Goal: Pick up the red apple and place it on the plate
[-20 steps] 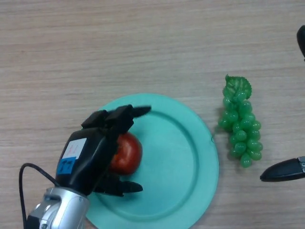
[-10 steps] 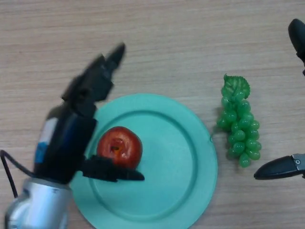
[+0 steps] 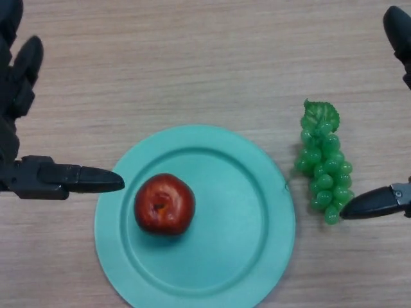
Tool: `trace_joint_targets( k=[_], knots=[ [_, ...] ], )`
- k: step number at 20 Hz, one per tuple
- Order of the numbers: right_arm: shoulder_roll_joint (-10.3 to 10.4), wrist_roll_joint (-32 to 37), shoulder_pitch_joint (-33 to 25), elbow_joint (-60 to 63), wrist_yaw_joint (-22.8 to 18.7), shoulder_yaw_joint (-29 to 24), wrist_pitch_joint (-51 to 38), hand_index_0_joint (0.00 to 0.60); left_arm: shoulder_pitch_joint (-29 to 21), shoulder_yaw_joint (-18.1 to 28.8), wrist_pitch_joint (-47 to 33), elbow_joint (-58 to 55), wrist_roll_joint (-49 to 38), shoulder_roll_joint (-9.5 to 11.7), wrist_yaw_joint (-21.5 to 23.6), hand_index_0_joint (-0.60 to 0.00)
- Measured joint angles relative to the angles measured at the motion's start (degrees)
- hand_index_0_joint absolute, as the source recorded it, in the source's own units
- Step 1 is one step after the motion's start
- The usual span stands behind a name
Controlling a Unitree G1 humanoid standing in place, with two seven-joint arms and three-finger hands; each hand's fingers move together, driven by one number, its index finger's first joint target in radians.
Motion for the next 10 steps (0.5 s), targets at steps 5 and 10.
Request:
trace_joint_targets(
  k=[5, 10],
  knots=[
    [-0.33, 0.03, -0.48, 1.71, -0.11, -0.52, -0.10, 0.000, 2.82, 0.02, -2.26, -0.25, -0.25, -0.02, 1.28, 0.000],
    [-0.57, 0.49, -0.47, 2.95, -0.13, -1.13, -0.98, 0.000, 3.38, 0.98, -2.26, -2.80, -2.16, -0.01, 0.74, 0.000]
  ],
)
